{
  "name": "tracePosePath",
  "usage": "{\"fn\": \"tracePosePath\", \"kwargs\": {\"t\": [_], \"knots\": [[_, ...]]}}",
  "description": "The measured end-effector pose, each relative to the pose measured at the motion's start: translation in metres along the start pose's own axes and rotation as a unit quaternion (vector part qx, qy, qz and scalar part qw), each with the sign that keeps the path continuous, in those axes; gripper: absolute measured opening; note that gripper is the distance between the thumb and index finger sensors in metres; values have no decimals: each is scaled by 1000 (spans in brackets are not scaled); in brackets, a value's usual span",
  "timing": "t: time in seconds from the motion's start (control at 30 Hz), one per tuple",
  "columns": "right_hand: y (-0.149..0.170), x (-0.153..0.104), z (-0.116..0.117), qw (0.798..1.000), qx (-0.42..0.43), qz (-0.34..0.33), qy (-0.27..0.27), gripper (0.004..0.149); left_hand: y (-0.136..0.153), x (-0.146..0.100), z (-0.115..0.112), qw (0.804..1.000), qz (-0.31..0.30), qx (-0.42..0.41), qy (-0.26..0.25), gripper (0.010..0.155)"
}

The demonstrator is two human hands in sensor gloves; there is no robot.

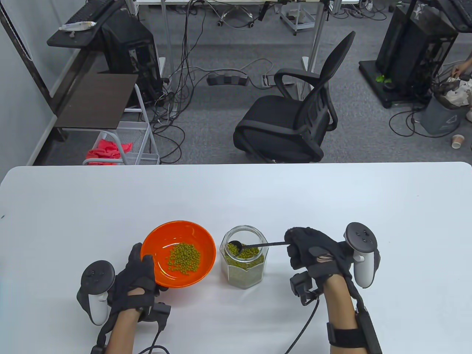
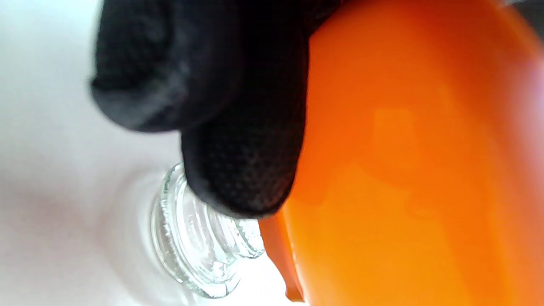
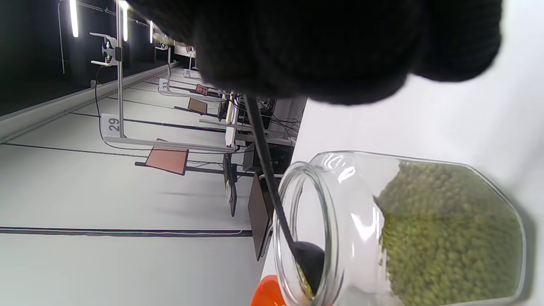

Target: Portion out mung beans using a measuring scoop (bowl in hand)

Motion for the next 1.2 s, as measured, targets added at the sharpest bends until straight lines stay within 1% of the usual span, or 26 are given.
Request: {"fn": "tracePosePath", "kwargs": {"t": [0.27, 0.4, 0.47, 0.6, 0.7, 0.73, 0.9, 1.0, 1.2], "knots": [[-7, -10, -13, 1000, 3, -8, 21, 40, 0, 0, 0, 1000, -1, 0, 0, 66], [-20, -21, -18, 999, 4, -36, 34, 40, 0, 0, 0, 1000, -1, -1, 0, 66], [-24, -23, -16, 998, 11, -49, 27, 40, 0, 0, 0, 1000, 0, -1, 1, 66], [-29, -22, -3, 998, 30, -62, -4, 40, 0, 0, 0, 1000, -1, 0, 1, 66], [-32, -19, 15, 996, 31, -70, -35, 41, 0, 0, 0, 1000, 0, 0, 1, 66], [-32, -19, 17, 996, 30, -71, -39, 41, 0, 0, 0, 1000, -1, 0, 1, 66], [-40, -20, 46, 995, -26, -78, -54, 42, 0, 0, 0, 1000, 0, 0, 1, 66], [-42, -20, 59, 993, -42, -83, -68, 42, 0, 0, -1, 1000, 0, 0, 2, 66], [-48, -23, 90, 986, -94, -100, -97, 45, 0, 0, -1, 1000, 0, -1, 3, 66]]}}
Point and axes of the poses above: the tracker on the back of each hand, its own y axis roughly to the little-finger side, its own x axis roughly from the wrist to the fingertips, z = x × y, the point moved 5 cm from there along x, roughly from the wrist to the fingertips, and after that the axes turned 9 degrees about -y, right-handed, at the moved point
